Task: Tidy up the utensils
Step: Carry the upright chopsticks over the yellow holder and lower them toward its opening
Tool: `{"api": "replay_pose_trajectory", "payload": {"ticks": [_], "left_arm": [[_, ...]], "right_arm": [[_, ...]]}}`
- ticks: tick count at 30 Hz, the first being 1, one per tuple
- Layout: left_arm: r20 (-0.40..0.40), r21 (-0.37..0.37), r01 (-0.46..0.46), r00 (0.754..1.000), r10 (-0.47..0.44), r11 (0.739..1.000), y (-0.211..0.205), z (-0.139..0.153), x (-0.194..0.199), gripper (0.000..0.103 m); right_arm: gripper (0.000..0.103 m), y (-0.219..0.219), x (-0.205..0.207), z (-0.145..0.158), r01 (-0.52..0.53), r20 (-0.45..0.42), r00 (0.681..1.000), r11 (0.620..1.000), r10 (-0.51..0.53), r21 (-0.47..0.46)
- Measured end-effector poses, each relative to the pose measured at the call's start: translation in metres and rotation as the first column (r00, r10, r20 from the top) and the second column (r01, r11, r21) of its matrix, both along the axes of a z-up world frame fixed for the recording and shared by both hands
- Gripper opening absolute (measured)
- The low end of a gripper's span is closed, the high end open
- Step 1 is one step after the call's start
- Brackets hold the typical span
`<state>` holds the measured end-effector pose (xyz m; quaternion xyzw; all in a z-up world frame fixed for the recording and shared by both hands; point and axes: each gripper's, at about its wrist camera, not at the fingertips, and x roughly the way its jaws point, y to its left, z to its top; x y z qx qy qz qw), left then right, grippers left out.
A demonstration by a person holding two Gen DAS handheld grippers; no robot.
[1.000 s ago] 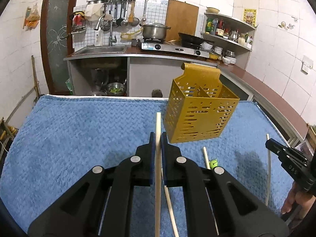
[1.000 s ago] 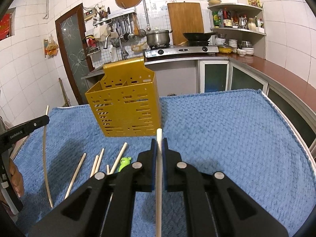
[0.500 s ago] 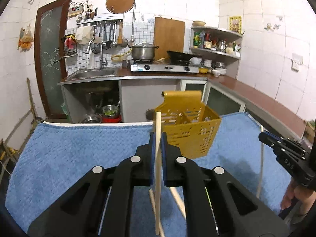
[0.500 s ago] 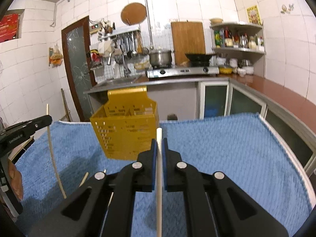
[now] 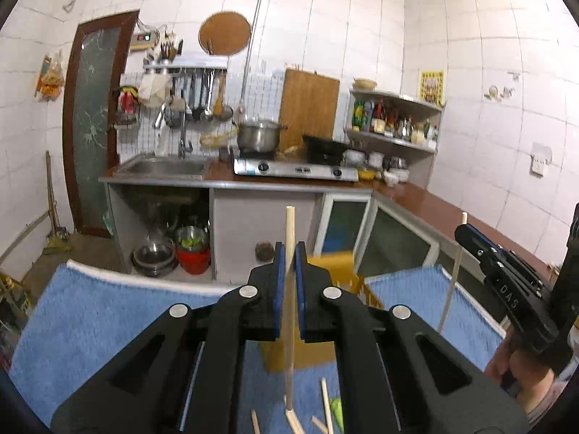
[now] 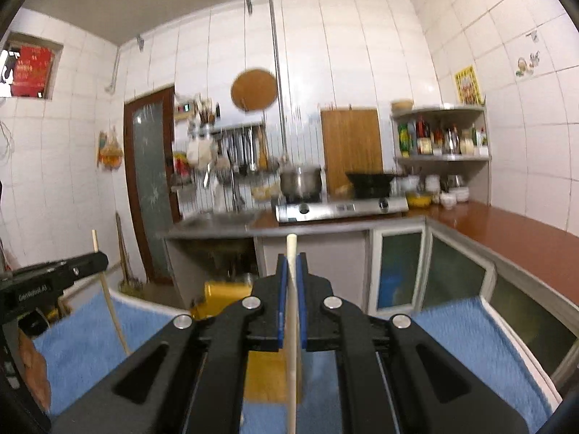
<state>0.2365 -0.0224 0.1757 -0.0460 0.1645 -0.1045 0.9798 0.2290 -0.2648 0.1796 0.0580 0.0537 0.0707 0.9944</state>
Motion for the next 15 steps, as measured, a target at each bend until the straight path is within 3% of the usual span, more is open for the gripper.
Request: {"api": "replay_pose_trajectory", "payload": {"ticks": [7,12,15], "left_arm": [[0.117,-0.007,-0.016,0.993,0.017,1.0,-0.016,0.041,0.029,0.004],[0.127,-0.027,-0.048,0.991,0.051,0.998,-0.021,0.031,0.056,0.004],[0.151,0.003,-0.071,0.986,0.07,0.997,-0.03,0.013,0.07,0.004]], "right_arm": [[0.005,0.012,0.033,0.033,0.008,0.163,0.987,0.999,-0.015,0.042],[0.005,0.014,0.055,0.028,0.031,0.221,0.974,0.996,-0.049,0.084],[0.005,0.017,0.067,0.015,0.025,0.225,0.973,0.997,-0.042,0.078]]}}
